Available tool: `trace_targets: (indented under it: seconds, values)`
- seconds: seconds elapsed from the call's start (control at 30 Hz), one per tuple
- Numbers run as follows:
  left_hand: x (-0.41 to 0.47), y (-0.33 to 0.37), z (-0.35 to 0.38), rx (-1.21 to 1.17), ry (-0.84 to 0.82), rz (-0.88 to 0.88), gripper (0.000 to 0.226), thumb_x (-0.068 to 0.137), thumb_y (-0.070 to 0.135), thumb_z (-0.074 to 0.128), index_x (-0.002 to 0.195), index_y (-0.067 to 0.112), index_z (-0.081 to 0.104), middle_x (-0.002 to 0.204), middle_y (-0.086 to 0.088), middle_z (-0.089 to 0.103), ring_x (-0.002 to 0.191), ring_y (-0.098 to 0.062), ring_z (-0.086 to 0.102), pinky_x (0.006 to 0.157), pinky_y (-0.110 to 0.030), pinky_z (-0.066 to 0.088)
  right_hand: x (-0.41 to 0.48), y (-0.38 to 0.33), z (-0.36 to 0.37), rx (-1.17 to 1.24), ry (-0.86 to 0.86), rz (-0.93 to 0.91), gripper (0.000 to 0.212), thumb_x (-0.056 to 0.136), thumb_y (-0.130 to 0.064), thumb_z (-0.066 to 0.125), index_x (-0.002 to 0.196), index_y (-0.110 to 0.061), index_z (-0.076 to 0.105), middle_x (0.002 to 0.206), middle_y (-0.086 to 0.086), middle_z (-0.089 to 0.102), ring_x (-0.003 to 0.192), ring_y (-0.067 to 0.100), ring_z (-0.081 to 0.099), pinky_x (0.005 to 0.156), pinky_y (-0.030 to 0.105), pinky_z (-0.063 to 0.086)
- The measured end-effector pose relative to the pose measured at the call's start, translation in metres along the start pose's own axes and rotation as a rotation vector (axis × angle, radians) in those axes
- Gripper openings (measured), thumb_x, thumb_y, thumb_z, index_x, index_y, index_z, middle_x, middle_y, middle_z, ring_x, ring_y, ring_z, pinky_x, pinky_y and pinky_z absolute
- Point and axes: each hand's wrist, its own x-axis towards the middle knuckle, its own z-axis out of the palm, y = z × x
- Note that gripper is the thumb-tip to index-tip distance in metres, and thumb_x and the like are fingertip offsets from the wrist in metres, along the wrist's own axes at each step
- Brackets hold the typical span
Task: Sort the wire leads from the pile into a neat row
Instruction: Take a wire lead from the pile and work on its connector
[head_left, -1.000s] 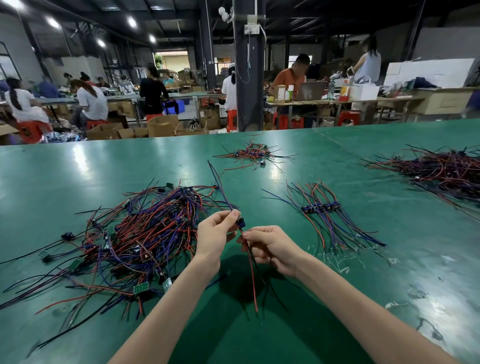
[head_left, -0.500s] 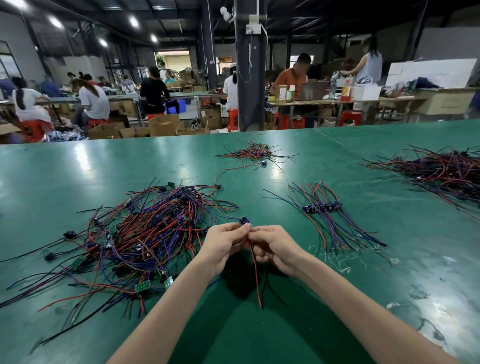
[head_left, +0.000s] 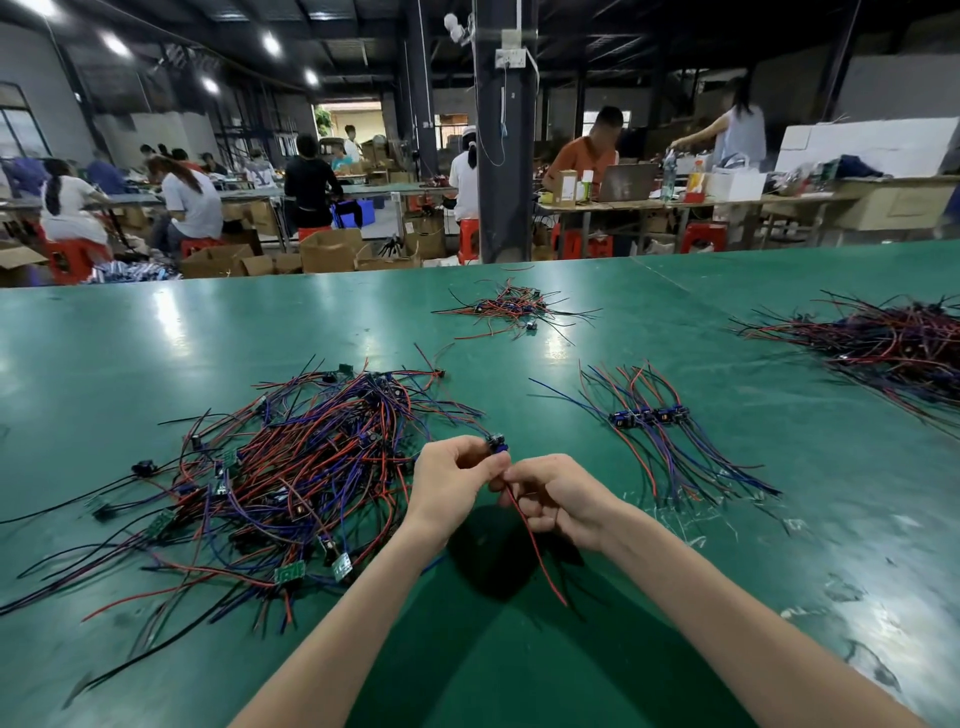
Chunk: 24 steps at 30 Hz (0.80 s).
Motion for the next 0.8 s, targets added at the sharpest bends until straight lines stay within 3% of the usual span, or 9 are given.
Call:
trace_targets:
  seconds: [0.07, 0.17, 0.33, 0.4, 0.5, 0.67, 0.8]
  values:
    - [-0.0001, -0.0016, 0.0001, 0.091, 0.002, 0.048, 0.033, 0.079, 0.004, 0.073, 0.053, 0.015, 0.056, 0.048, 0.014, 0.050, 0.051, -0.001, 0.040, 0.054, -0.016, 0.034, -0.0002, -0.0018, -0.0020, -0.016, -0.002, 0.040, 0.023, 0.092, -0.006, 0.046, 0.073, -0.003, 0.060, 0.051, 0.003, 0.052, 0.033, 0.003, 0.029, 0.029, 0.013, 0.021]
    - [0.0009, -0.0028, 0.0005, 0.107, 0.007, 0.073, 0.027, 0.079, 0.004, 0.074, 0.060, -0.003, 0.056, 0.056, 0.002, 0.047, 0.058, -0.009, 0.037, 0.055, -0.023, 0.033, 0.0007, -0.0036, -0.0040, -0.014, -0.005, 0.074, 0.021, 0.092, -0.006, 0.048, 0.075, -0.002, 0.059, 0.053, 0.003, 0.052, 0.033, 0.002, 0.028, 0.028, 0.012, 0.020]
    - [0.0012, -0.0009, 0.0015, -0.049, 0.004, -0.022, 0.016, 0.078, -0.004, 0.071, 0.070, 0.009, 0.067, 0.056, 0.012, 0.062, 0.054, 0.002, 0.052, 0.058, -0.011, 0.042, 0.0005, -0.0037, -0.0038, 0.043, -0.032, 0.119, 0.020, 0.092, -0.008, 0.048, 0.077, -0.002, 0.060, 0.059, 0.003, 0.047, 0.036, 0.002, 0.028, 0.030, 0.012, 0.021]
    - [0.0021, -0.0007, 0.0006, -0.080, -0.038, -0.073, 0.012, 0.078, -0.006, 0.070, 0.078, 0.006, 0.069, 0.055, 0.012, 0.064, 0.053, 0.003, 0.055, 0.060, -0.011, 0.045, 0.0003, -0.0038, -0.0045, 0.037, -0.030, 0.128, 0.020, 0.093, -0.008, 0.047, 0.077, -0.002, 0.059, 0.058, 0.001, 0.044, 0.036, 0.002, 0.026, 0.030, 0.011, 0.020]
    - [0.0025, -0.0002, -0.0007, -0.155, -0.073, -0.156, 0.012, 0.078, -0.007, 0.069, 0.084, 0.004, 0.069, 0.061, 0.007, 0.066, 0.058, -0.005, 0.059, 0.066, -0.017, 0.051, 0.0000, -0.0039, -0.0041, 0.050, -0.022, 0.127, 0.020, 0.093, -0.007, 0.047, 0.076, -0.002, 0.057, 0.054, 0.000, 0.044, 0.037, 0.002, 0.026, 0.029, 0.011, 0.021]
    - [0.0024, 0.0022, -0.0015, -0.312, -0.037, -0.299, 0.013, 0.079, -0.008, 0.067, 0.084, 0.004, 0.069, 0.074, -0.011, 0.066, 0.069, -0.023, 0.061, 0.082, -0.040, 0.052, 0.0007, -0.0023, -0.0014, 0.094, -0.020, 0.108, 0.017, 0.092, -0.004, 0.047, 0.081, -0.001, 0.059, 0.055, 0.003, 0.051, 0.038, 0.002, 0.030, 0.032, 0.011, 0.023]
    - [0.0008, 0.0034, -0.0032, -0.289, -0.049, -0.311, 0.011, 0.080, -0.007, 0.067, 0.081, 0.005, 0.068, 0.065, -0.008, 0.065, 0.055, -0.016, 0.060, 0.069, -0.033, 0.054, 0.0039, -0.0006, -0.0016, 0.088, -0.025, 0.122, 0.017, 0.092, -0.004, 0.049, 0.081, -0.001, 0.061, 0.056, 0.004, 0.054, 0.037, 0.002, 0.031, 0.033, 0.011, 0.024]
